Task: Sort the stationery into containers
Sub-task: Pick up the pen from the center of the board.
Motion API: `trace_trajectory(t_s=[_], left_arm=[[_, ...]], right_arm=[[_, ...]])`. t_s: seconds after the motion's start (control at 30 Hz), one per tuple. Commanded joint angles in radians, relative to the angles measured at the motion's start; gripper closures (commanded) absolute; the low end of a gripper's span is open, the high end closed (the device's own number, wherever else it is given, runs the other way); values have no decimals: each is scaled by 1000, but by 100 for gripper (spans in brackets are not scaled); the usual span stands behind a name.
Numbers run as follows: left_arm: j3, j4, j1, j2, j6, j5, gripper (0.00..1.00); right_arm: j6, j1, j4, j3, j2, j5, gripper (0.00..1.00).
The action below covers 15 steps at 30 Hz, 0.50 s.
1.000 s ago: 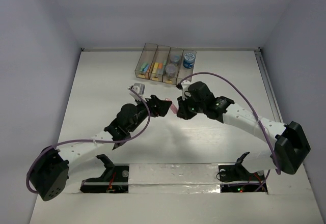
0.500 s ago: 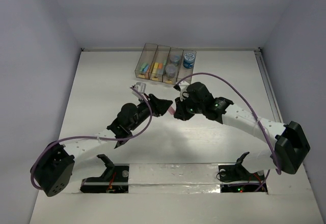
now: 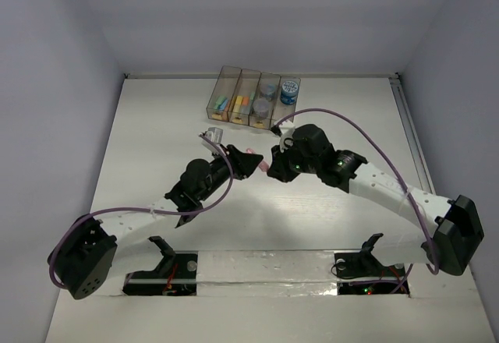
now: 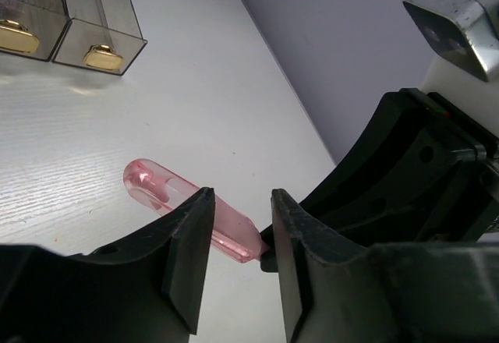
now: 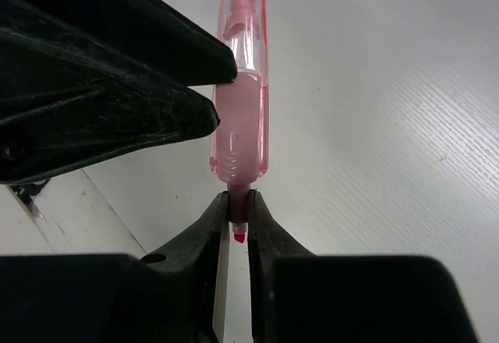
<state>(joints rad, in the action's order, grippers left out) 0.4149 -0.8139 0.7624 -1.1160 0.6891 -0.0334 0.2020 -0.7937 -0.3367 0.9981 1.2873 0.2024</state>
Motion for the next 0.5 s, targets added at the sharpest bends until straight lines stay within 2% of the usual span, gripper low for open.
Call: trace_trajectory(t_s=[0.0,0.23,0.37,0.47], left_arm=[[-22,-30,-11,16,9,10,66],[-19,-13,-11,41,1,55,51],[-18,-13,-11,48,0,67,44],[-13,-16,-11,33,-2,56,42]], right_arm=[[-6,-10,54,42,-37,-3,100],[-13,-21,33,48,-36,5,100],[-15,-21,30,39,-37,2,100],[-12,-21,41,37,-42,3,100]])
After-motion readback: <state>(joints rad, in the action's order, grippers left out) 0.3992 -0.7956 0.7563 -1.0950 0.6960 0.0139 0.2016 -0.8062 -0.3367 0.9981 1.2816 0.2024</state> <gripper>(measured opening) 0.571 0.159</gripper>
